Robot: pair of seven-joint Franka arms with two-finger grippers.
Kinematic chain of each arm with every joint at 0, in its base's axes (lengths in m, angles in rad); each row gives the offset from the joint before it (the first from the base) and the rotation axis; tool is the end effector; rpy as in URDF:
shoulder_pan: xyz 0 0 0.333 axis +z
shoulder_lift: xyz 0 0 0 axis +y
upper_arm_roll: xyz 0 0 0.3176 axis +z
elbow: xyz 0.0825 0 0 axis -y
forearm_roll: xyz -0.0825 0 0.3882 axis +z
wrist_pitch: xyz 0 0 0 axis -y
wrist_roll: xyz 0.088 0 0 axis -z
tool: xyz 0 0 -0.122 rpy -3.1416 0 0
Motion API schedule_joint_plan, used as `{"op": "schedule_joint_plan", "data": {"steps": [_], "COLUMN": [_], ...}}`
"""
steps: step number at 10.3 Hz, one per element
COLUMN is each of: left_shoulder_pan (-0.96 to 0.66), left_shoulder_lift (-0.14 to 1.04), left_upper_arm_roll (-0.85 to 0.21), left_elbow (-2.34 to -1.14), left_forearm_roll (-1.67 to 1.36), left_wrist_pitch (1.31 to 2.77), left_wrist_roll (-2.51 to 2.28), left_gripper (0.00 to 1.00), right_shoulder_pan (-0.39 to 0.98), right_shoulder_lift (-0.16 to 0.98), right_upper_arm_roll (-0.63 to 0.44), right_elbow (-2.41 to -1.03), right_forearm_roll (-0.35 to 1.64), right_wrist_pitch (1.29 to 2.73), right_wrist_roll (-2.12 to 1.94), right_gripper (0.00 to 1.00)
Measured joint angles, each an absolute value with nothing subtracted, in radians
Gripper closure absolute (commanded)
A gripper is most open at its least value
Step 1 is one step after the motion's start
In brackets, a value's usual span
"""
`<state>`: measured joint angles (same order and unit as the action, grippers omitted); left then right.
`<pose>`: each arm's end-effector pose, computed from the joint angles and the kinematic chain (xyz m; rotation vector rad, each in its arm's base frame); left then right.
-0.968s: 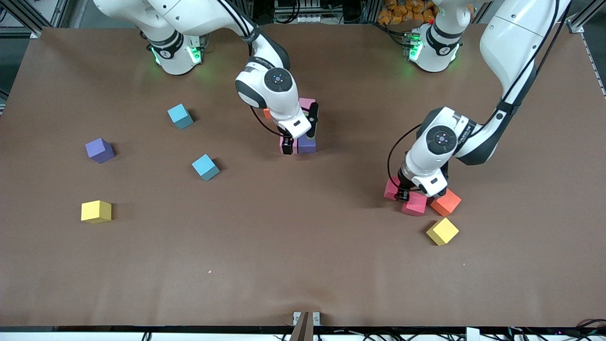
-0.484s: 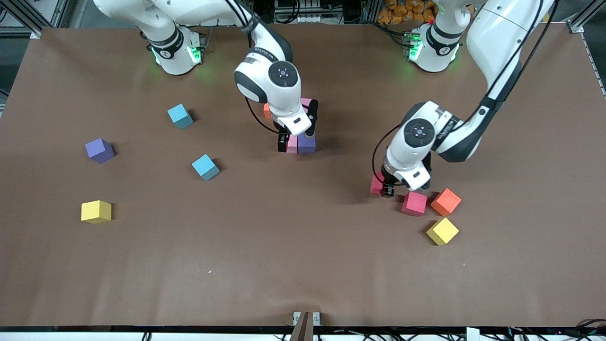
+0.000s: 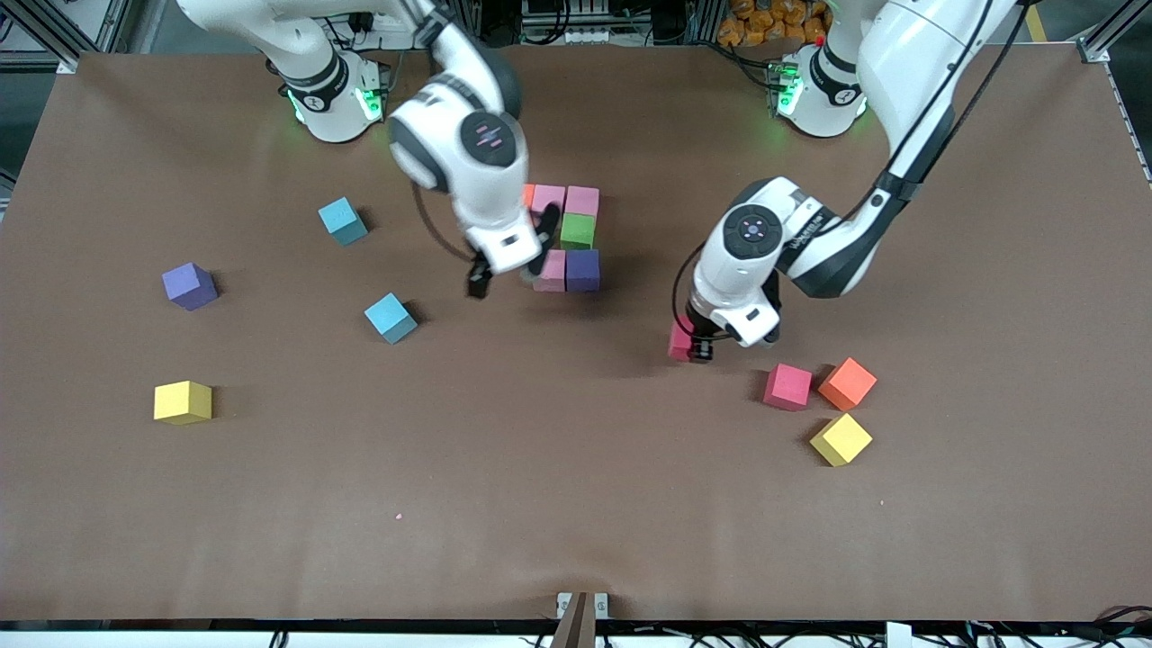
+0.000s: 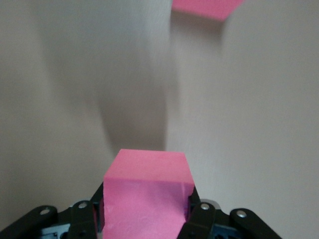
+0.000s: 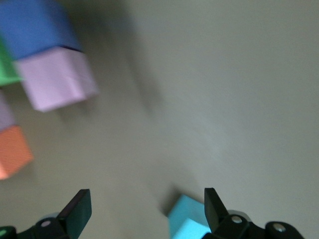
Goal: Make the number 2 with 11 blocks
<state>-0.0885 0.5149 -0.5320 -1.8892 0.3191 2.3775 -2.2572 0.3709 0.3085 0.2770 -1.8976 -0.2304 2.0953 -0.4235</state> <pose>0.5359 -0.3537 0.2534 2.2763 2.0685 -0.0250 0.5000 0.3523 0.3226 2.5019 1.6902 -0.1234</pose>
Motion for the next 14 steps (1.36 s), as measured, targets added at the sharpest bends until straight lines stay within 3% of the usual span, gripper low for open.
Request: {"op": "schedule_joint_plan", "data": {"steps": [5, 8, 11, 14], "left_shoulder_pan": [-0.296, -0.455, -0.562, -0.733], "left_shoulder_lift": [0.532, 0.628, 0.711, 0.772], "left_upper_arm_roll": [-0.534, -0.529, -0.501, -0.35], "left_elbow": [-1.775, -1.614, -1.473, -1.376], "left_forearm_roll": [0.23, 0.202, 0.2, 0.194], "left_wrist_pitch": [2.293, 2.178, 2.163, 2.173], "left_wrist_roll": [-2.493, -2.671, -2.711, -2.724], "left_gripper": [0.64, 0.64, 0.64, 0.64], "right_shoulder_pan": [0.011, -0.149, -0.242, -0.36], "right_shoulder_lift": [0.238, 0.219, 0.208, 0.209], "right_upper_arm_roll": [0.273, 0.273, 0.274, 0.271], "right_elbow": [-1.912, -1.943, -2.116, -2.201], "right_forearm_roll": [-0.23, -0.228, -0.21, -0.21], "right_wrist_pitch": [2.132, 2.134, 2.342, 2.464], "right_wrist_roll": [-0.427, -0.432, -0.44, -0.523], "right_gripper": [0.0, 0.0, 0.0, 0.0]}}
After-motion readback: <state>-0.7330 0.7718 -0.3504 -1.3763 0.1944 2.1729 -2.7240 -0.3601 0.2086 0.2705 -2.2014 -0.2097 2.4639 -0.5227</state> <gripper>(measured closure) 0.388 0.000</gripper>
